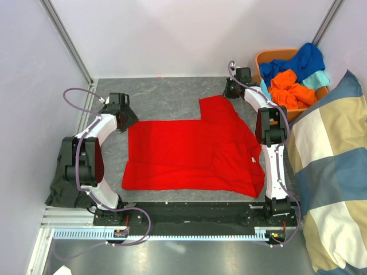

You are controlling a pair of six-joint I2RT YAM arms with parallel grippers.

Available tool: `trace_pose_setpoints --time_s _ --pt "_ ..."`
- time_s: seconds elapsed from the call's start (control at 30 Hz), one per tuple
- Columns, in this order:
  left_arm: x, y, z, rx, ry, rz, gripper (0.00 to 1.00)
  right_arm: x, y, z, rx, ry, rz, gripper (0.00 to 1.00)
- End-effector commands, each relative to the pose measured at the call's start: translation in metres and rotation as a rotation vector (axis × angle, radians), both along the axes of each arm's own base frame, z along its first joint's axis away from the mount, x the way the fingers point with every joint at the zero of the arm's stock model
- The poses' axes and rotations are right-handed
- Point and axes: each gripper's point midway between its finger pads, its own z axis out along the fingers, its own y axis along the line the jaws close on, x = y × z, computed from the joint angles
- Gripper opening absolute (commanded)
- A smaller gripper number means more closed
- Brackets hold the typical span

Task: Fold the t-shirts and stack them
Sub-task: Grap the side of the flattened tshirt furthest away from the robot with both arms

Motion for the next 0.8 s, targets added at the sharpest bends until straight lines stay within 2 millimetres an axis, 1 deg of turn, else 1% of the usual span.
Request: trace_pose_setpoints --time_s 0.0,0.03,0.1,0.13,0.17,0.2,0.23,0.27,0.37,0.57,0.77 --pt "0.025 0.003 0.008 0.011 -0.045 -0.041 0.68 -0.03 0.01 -0.047 0.007 0.154 0.035 0.0" --pt "0.028 0.004 0.001 0.011 -0.034 -0.042 0.68 -0.031 0.01 -0.047 0.007 0.156 0.035 0.0" --pt "0.039 0.004 0.001 0.02 -0.042 -0.056 0.65 -0.031 0.01 -0.048 0.007 0.157 0.037 0.0" --pt "0.041 0.004 -0.008 0.025 -0.023 -0.06 0.64 -0.031 0.01 -0.047 0.009 0.156 0.037 0.0" --pt "0.048 0.005 -0.004 0.035 -0.035 -0.068 0.63 -0.031 0.009 -0.047 0.009 0.156 0.037 0.0" --pt "0.052 0.007 -0.005 0.047 -0.04 -0.066 0.63 -0.031 0.01 -0.047 0.011 0.156 0.037 0.0" --pt "0.054 0.008 -0.01 0.053 -0.033 -0.073 0.62 -0.032 0.01 -0.047 0.011 0.156 0.038 0.0" --pt "0.06 0.009 -0.007 0.066 -0.046 -0.086 0.61 -0.031 0.01 -0.047 0.012 0.155 0.036 0.0" --pt "0.071 0.012 -0.009 0.099 -0.051 -0.128 0.56 -0.031 0.01 -0.047 0.014 0.155 0.038 0.0" --pt "0.069 0.021 -0.023 0.125 -0.015 -0.133 0.55 -0.031 0.01 -0.047 0.015 0.154 0.037 0.0" --pt "0.065 0.021 -0.039 0.125 0.034 -0.143 0.56 -0.031 0.009 -0.047 0.017 0.156 0.036 0.0"
